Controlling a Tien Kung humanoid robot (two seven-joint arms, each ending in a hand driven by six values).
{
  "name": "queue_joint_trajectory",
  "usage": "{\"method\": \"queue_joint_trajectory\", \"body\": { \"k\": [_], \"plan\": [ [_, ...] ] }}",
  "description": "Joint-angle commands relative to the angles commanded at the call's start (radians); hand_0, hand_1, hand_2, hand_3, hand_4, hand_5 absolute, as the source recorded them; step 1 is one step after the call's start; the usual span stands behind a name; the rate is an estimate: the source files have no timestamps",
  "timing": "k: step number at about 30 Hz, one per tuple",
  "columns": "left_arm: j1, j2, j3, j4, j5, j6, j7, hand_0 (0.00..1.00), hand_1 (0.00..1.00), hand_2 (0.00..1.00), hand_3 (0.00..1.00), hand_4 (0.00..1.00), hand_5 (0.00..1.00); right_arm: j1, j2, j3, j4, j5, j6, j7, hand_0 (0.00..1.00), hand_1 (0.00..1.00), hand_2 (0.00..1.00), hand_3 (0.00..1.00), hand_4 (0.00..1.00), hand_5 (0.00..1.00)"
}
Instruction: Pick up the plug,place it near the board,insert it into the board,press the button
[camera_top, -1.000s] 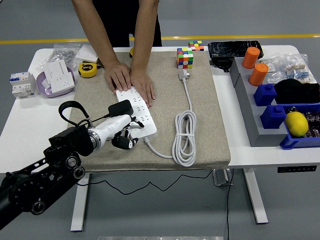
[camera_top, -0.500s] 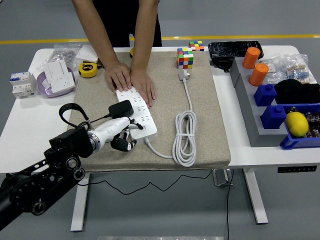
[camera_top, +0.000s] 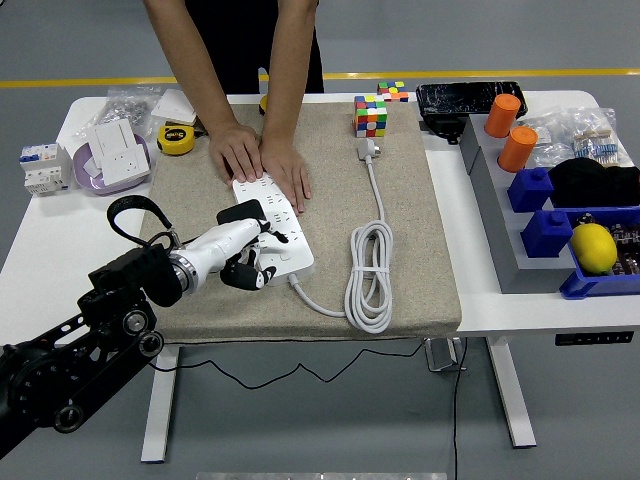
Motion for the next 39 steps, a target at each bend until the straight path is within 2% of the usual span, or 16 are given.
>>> {"method": "queue_joint_trajectory", "body": {
  "k": [3, 4, 9, 10, 11, 15, 16, 21, 22, 26, 27, 28, 31, 33, 34, 39],
  "plan": [
    [0.015, -0.012, -0.059, -0.024, -0.028, 0.057, -0.062, 0.122, 0.024, 0.15, 0.696, 0.601, 0.002, -0.001, 0.0, -0.001, 0.0, 0.002, 0.0, 0.001, 0.802, 0.721, 0.714, 0.709, 0.998, 0.825],
    [0.02, -0.02, -0.081, -0.018, -0.052, 0.093, -0.096, 0.182, 0.074, 0.21, 0.627, 0.627, 0.111, -0.001, 0.001, 0.002, 0.0, -0.004, 0.0, -0.002, 0.803, 0.722, 0.714, 0.708, 0.998, 0.826],
    [0.053, -0.056, -0.181, 0.035, -0.223, 0.288, -0.266, 0.182, 0.074, 0.21, 0.627, 0.627, 0.111, 0.003, 0.002, 0.0, 0.0, -0.005, 0.0, -0.001, 0.803, 0.722, 0.714, 0.708, 0.998, 0.826],
    [0.062, -0.061, -0.198, 0.044, -0.271, 0.32, -0.295, 0.37, 0.493, 0.523, 0.574, 0.935, 0.313, 0.004, 0.002, -0.003, 0.0, -0.002, 0.0, 0.001, 0.803, 0.721, 0.715, 0.708, 0.998, 0.827],
    [0.068, -0.065, -0.208, 0.048, -0.3, 0.334, -0.313, 0.37, 0.493, 0.523, 0.574, 0.935, 0.313, 0.005, 0.001, -0.004, 0.0, -0.001, 0.0, 0.002, 0.803, 0.721, 0.715, 0.708, 0.998, 0.827],
    [0.088, -0.082, -0.259, 0.063, -0.468, 0.333, -0.387, 0.37, 0.493, 0.523, 0.574, 0.935, 0.313, 0.001, 0.001, 0.005, 0.0, -0.009, -0.001, -0.001, 0.803, 0.721, 0.715, 0.708, 0.998, 0.827],
    [0.094, -0.089, -0.275, 0.067, -0.52, 0.324, -0.407, 0.752, 0.877, 0.844, 0.82, 0.998, 0.424, -0.002, 0.002, 0.009, 0.0, -0.013, -0.001, -0.004, 0.803, 0.722, 0.714, 0.708, 0.998, 0.827],
    [0.113, -0.107, -0.318, 0.084, -0.715, 0.299, -0.462, 0.752, 0.877, 0.844, 0.82, 0.998, 0.424, -0.005, 0.004, 0.013, 0.0, -0.013, -0.002, -0.003, 0.803, 0.722, 0.714, 0.708, 0.998, 0.827],
    [0.116, -0.109, -0.323, 0.086, -0.754, 0.297, -0.466, 0.943, 0.998, 0.998, 0.991, 0.998, 0.434, -0.004, 0.004, 0.012, 0.0, -0.012, -0.001, -0.002, 0.801, 0.722, 0.714, 0.708, 0.998, 0.827],
    [0.121, -0.114, -0.34, 0.097, -0.913, 0.297, -0.476, 0.943, 0.998, 0.998, 0.991, 0.998, 0.434, -0.001, 0.005, 0.011, 0.0, -0.008, -0.001, 0.0, 0.801, 0.722, 0.714, 0.708, 0.998, 0.827],
    [0.12, -0.113, -0.342, 0.099, -0.914, 0.298, -0.473, 0.943, 0.998, 0.998, 0.991, 0.998, 0.434, -0.001, 0.005, 0.009, 0.0, -0.006, -0.001, 0.001, 0.801, 0.722, 0.714, 0.708, 0.998, 0.827],
    [0.118, -0.112, -0.342, 0.102, -0.908, 0.299, -0.468, 0.969, 0.998, 0.998, 0.994, 0.998, 0.391, 0.0, 0.004, 0.008, 0.0, -0.006, -0.001, 0.001, 0.803, 0.721, 0.715, 0.709, 0.998, 0.827],
    [0.107, -0.099, -0.333, 0.113, -0.851, 0.295, -0.443, 0.969, 0.998, 0.998, 0.994, 0.998, 0.391, 0.002, 0.004, 0.011, 0.0, -0.007, -0.001, 0.0, 0.803, 0.721, 0.715, 0.709, 0.998, 0.827],
    [0.099, -0.09, -0.325, 0.119, -0.775, 0.292, -0.419, 0.969, 0.998, 0.998, 0.994, 0.998, 0.391, 0.002, 0.003, 0.012, 0.0, -0.009, -0.002, -0.001, 0.803, 0.721, 0.715, 0.709, 0.998, 0.827],
    [0.092, -0.084, -0.318, 0.121, -0.729, 0.29, -0.401, 0.958, 0.998, 0.972, 0.924, 0.998, 0.305, 0.002, 0.003, 0.013, 0.0, -0.009, -0.002, -0.001, 0.8, 0.721, 0.715, 0.709, 0.998, 0.827],
    [0.057, -0.062, -0.274, 0.13, -0.521, 0.254, -0.343, 0.958, 0.998, 0.972, 0.924, 0.998, 0.305, 0.002, 0.003, 0.013, 0.0, -0.009, -0.002, -0.002, 0.8, 0.721, 0.715, 0.709, 0.998, 0.827]
  ]
}}
